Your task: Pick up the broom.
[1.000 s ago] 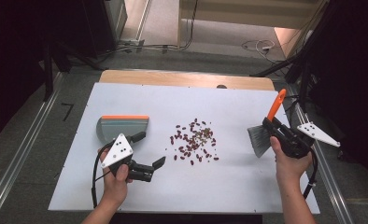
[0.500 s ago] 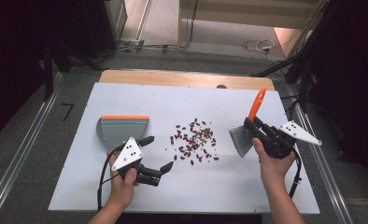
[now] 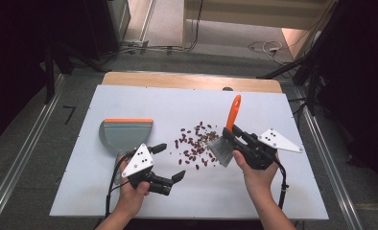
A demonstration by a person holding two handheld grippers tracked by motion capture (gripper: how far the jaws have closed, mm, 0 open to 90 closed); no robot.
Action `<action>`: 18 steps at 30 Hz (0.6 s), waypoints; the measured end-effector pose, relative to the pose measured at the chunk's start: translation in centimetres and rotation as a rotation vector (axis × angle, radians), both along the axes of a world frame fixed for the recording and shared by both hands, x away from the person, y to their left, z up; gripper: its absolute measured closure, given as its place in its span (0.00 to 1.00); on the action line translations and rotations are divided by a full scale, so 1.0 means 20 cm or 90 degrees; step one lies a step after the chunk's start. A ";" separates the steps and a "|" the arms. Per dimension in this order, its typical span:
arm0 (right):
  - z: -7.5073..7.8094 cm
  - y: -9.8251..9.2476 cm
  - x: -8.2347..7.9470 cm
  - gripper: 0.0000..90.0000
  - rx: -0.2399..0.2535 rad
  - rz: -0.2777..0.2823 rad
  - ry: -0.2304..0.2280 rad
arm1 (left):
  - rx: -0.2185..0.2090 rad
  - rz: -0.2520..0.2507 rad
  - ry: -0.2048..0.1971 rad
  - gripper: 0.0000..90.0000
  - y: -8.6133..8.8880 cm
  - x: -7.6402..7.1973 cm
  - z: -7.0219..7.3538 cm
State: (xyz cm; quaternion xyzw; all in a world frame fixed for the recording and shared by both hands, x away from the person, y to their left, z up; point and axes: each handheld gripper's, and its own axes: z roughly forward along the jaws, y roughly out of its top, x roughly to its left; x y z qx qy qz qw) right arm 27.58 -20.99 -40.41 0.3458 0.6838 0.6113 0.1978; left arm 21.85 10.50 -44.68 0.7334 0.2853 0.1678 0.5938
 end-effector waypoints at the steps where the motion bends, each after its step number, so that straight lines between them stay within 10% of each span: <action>1: 0.00 0.02 -0.01 0.77 -0.001 0.007 -0.001 | -0.002 0.001 0.002 0.01 -0.01 0.00 0.00; 18: -0.04 0.27 -0.10 0.77 -0.017 0.065 -0.003 | 0.021 0.041 0.035 0.23 -0.17 -0.02 -0.01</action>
